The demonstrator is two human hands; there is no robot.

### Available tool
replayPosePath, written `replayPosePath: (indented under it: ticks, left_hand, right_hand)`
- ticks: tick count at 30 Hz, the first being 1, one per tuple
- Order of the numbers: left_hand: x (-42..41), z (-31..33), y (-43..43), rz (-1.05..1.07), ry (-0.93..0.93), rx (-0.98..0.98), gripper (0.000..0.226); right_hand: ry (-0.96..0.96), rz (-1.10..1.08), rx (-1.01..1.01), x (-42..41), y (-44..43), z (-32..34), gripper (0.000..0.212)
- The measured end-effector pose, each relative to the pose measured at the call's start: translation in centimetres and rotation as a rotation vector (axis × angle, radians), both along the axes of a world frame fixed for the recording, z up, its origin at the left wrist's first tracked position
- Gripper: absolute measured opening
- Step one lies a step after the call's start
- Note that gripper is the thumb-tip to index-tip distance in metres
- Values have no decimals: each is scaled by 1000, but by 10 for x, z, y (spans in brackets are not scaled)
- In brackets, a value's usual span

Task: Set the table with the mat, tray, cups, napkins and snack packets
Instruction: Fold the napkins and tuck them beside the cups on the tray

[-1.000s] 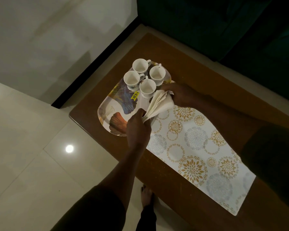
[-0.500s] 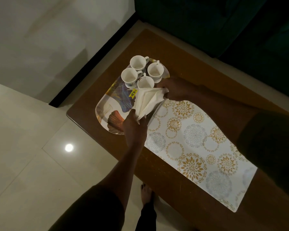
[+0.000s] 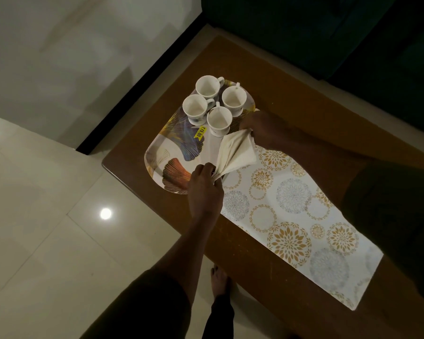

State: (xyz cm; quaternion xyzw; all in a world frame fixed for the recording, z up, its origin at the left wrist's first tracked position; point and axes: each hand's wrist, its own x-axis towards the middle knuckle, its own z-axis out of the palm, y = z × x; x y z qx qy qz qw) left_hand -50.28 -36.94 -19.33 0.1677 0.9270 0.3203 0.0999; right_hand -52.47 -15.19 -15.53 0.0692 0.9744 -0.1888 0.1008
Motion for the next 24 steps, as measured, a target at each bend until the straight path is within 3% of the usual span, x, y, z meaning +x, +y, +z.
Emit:
replayPosePath:
  ticks: [10,20,24]
  left_hand:
    - [1,-4,-3,25,39,161,38]
    - [-11,12,20,7,44,195,9]
    - [-8,18,17,2,43,196,37]
  right_hand:
    - [-24,-97,-14,15,6,-16,33]
    - [-6,-195,-129,28,-1,-5,48]
    - [40,-247,-136,40,3,-2,42]
